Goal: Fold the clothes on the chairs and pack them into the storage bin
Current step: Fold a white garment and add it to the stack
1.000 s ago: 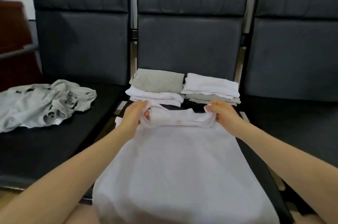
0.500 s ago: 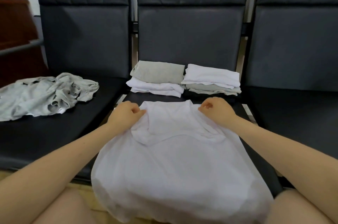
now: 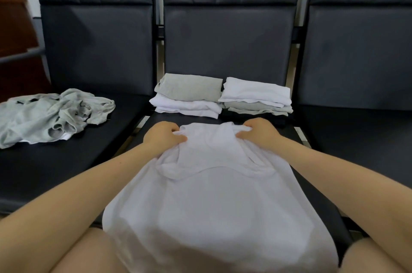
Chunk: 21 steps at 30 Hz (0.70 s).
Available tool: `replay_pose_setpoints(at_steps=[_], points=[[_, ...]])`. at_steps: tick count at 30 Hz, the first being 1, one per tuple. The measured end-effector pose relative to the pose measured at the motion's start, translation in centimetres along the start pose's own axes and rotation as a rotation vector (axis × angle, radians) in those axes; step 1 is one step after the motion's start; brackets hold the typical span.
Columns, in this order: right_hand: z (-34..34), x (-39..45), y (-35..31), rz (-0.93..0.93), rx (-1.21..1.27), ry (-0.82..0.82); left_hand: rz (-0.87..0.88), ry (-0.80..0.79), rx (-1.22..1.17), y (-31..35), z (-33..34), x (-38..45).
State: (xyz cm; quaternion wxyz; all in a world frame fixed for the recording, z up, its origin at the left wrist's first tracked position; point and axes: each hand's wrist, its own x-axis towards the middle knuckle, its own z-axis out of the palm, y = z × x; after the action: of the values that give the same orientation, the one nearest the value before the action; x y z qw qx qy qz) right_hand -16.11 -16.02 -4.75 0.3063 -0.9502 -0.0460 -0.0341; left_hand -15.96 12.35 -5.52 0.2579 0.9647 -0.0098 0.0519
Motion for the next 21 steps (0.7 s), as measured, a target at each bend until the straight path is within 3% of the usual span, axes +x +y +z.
replay_pose_setpoints(at_steps=[6, 11, 18, 21], points=[[-0.7, 2.5, -0.1, 0.078, -0.149, 0.202, 0.018, 0.191, 0.131, 1.7, -0.2, 3.0], [0.9, 3.9, -0.3, 0.106, -0.137, 0.232, 0.002, 0.188, 0.265, 1.9, 1.2, 4.8], [1.6, 3.9, 1.0, 0.084, -0.111, 0.104, -0.041, 0.193, 0.129, 2.5, 2.4, 5.2], [0.9, 3.0, 0.3, 0.010, -0.136, 0.145, -0.052, 0.245, 0.050, 3.1, 2.4, 4.0]])
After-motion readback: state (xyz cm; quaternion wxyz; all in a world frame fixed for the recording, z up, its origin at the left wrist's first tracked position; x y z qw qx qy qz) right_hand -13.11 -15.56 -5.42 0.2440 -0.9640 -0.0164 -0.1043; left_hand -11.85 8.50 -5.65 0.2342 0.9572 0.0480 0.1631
